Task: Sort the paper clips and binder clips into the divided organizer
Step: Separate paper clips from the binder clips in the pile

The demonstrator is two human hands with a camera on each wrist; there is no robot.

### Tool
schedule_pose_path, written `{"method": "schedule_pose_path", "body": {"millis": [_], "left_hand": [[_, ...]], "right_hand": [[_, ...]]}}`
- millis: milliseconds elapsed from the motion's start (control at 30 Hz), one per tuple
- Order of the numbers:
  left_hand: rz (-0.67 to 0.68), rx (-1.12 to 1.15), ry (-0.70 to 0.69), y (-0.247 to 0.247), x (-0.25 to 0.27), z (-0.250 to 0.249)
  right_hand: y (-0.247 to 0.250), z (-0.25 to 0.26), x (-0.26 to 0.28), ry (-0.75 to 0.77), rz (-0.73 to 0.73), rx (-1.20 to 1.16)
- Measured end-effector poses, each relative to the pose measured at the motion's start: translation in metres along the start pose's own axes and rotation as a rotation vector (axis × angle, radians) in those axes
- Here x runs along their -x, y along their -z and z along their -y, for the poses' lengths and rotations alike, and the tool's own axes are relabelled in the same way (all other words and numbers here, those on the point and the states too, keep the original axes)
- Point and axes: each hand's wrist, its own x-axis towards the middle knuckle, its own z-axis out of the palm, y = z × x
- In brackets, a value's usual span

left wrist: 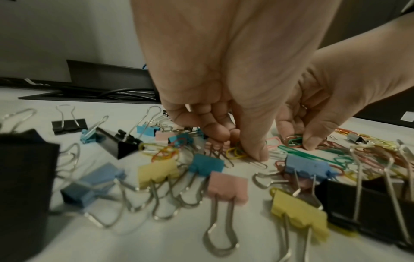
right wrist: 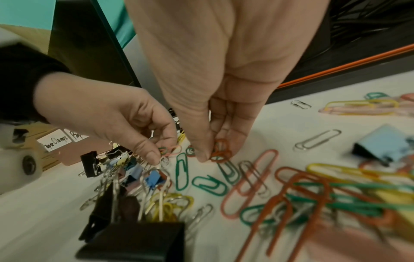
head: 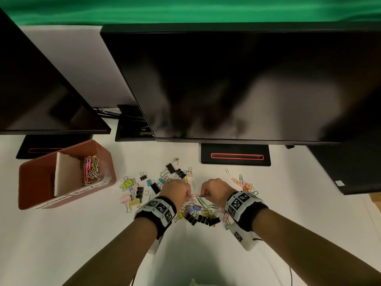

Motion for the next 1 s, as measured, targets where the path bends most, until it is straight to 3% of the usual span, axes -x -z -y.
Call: {"method": "schedule_pose_path", "body": {"millis": [367, 567, 733, 1000], "left_hand": [[0.002, -0.126, -0.074, 0.000, 0.003, -0.001], [-0.194, 0.433, -0.027, 0.032, 0.037, 0.020], [-0.401, 0.632, 0.018, 0.076, 0.086, 0.076], [-0.599, 0.780, 0.383, 0.113, 0.153, 0.189]], "right_hand": [[0.007, 0.001, 0.013, 0.066, -0.074, -0.020], [0.030, 0.031, 0.016, 0.167, -0.200, -0.014], [0.050, 0.096, -0.006, 0.325, -0.278, -0.015], [0.060, 0.253, -0.076, 0.546, -0.345, -0.093]]}}
